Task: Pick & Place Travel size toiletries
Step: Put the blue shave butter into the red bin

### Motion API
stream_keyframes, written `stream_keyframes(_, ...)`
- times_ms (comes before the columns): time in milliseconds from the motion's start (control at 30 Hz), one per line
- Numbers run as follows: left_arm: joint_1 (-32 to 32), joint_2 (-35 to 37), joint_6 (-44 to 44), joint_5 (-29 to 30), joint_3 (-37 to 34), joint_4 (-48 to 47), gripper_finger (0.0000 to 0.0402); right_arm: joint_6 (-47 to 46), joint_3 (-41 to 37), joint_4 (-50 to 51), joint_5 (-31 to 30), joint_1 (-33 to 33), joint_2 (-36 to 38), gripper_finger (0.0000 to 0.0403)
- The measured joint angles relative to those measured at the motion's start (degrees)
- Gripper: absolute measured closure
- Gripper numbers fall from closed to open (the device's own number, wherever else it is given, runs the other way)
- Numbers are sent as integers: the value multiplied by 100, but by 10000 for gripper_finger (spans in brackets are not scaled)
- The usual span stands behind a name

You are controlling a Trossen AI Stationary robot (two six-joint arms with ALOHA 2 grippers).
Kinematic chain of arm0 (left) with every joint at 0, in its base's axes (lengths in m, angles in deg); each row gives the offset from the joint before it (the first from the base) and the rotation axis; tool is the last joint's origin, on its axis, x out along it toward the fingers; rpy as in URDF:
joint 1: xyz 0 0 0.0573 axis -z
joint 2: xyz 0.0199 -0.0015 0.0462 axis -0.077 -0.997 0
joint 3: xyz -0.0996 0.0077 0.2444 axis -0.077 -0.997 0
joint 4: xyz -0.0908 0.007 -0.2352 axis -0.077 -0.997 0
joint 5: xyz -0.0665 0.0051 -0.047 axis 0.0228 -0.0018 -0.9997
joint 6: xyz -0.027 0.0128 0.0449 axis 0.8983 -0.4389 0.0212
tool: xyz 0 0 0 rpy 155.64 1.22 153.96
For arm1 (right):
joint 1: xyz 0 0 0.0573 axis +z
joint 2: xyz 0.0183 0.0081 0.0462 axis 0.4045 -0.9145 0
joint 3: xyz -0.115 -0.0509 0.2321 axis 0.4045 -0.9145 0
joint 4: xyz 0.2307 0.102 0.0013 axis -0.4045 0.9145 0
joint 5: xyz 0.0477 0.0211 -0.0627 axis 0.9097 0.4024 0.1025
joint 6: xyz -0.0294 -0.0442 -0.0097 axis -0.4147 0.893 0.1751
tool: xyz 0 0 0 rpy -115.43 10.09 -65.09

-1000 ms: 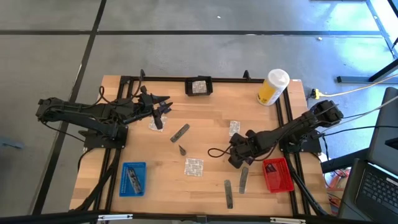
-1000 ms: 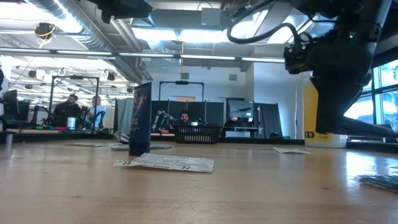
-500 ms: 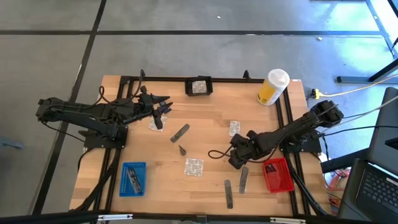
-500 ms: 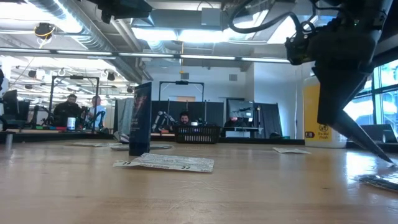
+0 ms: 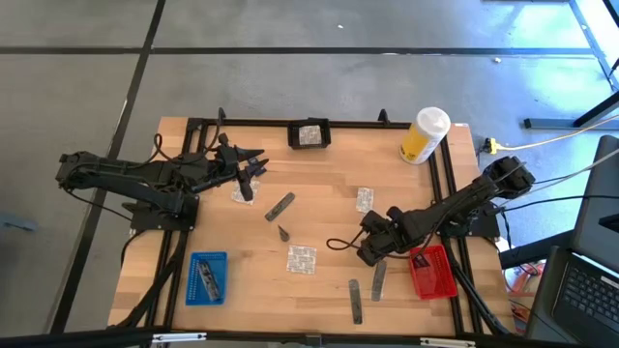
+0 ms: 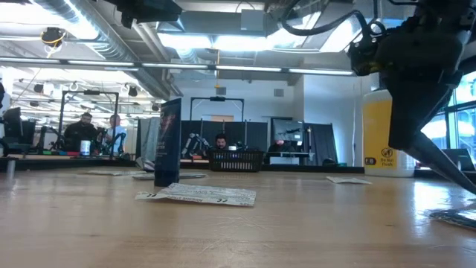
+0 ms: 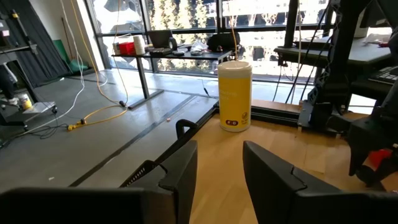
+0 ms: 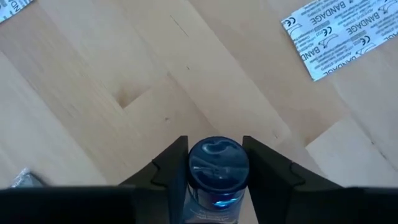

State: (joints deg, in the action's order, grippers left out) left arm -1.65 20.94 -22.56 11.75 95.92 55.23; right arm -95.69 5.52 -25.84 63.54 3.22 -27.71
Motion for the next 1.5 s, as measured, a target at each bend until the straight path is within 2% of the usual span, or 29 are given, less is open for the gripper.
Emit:
stream_keyframes(300, 0, 0, 0, 0, 0, 0, 279, -292, 34, 63, -83, 256, 0, 263)
stream_keyframes(433, 1, 0, 2, 0, 0, 1, 277, -412, 293, 465, -224, 335, 0, 276)
stream_keyframes(733, 1, 0, 0, 0, 0, 0, 277, -649, 1110, 1541, -474, 593, 0, 268)
stream_keyframes(1000, 0, 0, 2, 0, 0, 0, 278, -1326, 1520, 2172, -577, 925, 0, 273)
stream_keyframes(1500, 2, 0, 0, 0, 0, 0, 277, -2550, 2188, 2710, -501, 1554, 0, 270)
